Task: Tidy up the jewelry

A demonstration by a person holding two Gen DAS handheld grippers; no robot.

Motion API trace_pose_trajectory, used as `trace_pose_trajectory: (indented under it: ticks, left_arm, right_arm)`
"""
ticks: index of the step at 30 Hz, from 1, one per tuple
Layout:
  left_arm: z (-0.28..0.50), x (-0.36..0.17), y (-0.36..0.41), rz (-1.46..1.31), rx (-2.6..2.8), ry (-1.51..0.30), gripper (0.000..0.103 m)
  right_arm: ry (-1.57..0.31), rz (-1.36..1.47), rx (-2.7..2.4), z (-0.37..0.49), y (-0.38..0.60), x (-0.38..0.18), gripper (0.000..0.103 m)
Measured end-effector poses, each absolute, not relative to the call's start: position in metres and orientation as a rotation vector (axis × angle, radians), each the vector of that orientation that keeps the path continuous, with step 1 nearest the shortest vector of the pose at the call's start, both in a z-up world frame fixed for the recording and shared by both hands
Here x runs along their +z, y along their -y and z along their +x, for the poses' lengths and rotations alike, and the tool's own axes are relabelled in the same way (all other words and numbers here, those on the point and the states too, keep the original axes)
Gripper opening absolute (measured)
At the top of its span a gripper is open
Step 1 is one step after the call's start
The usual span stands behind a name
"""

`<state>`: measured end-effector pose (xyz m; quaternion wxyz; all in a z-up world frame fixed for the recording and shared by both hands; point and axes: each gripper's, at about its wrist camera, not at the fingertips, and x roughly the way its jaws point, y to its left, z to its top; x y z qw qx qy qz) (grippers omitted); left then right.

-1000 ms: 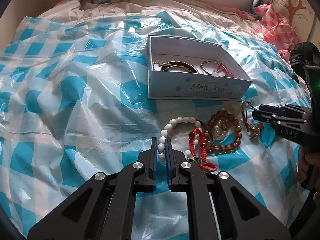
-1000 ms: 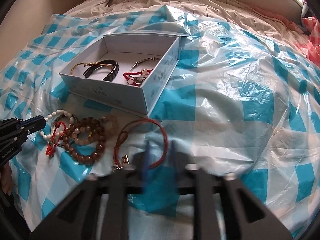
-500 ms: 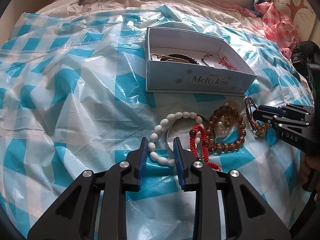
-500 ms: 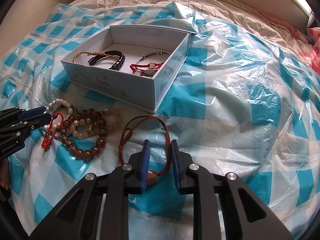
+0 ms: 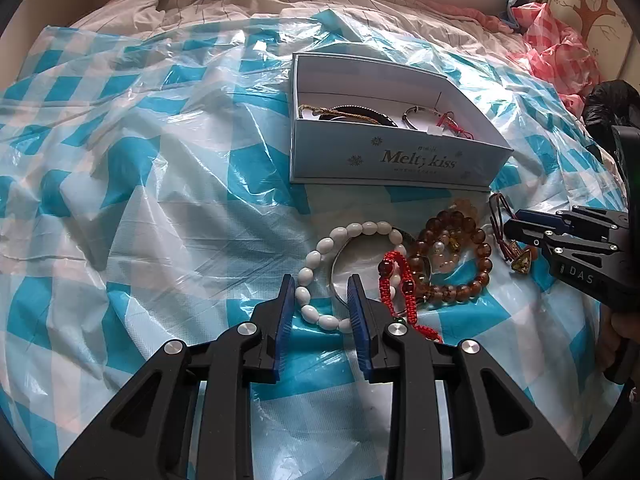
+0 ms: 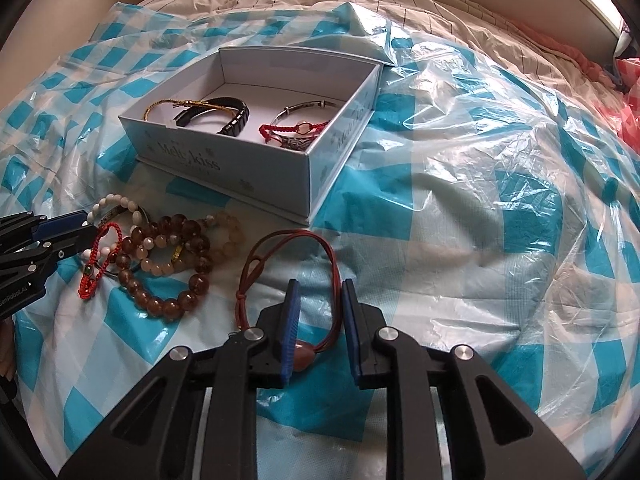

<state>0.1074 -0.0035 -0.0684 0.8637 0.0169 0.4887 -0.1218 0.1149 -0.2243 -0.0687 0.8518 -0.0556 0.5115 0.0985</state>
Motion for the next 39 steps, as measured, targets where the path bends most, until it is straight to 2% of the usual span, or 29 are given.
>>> trace_pose_trajectory:
  ticks: [11, 13, 18, 21, 39]
  left_arm:
    - [0.107, -0.069, 0.005, 0.042, -0.261, -1.025, 0.025]
    - [0.106, -0.068, 0.006, 0.043, -0.272, -1.024, 0.017]
    - [0.104, -0.061, 0.008, 0.057, -0.273, -1.003, 0.007]
    - [0.104, -0.055, 0.003, 0.032, -0.277, -0.992, 0.007]
    - [0.105, -0.053, 0.002, 0.007, -0.291, -0.995, 0.007]
  right_arm:
    - [-1.077, -0.092, 0.212, 0.115, 0.227, -0.069, 0.021]
    - [-1.08, -0.073, 0.219, 0.116, 0.229, -0.068, 0.018]
    - [-1.082, -0.05, 0.231, 0.115, 0.23, -0.067, 0.013]
    - [-1.075, -0.024, 0.235, 0.114, 0.232, -0.063, 0.011]
    - [-1.05, 0.029, 0.242, 0.113, 0.238, -0.052, 0.01]
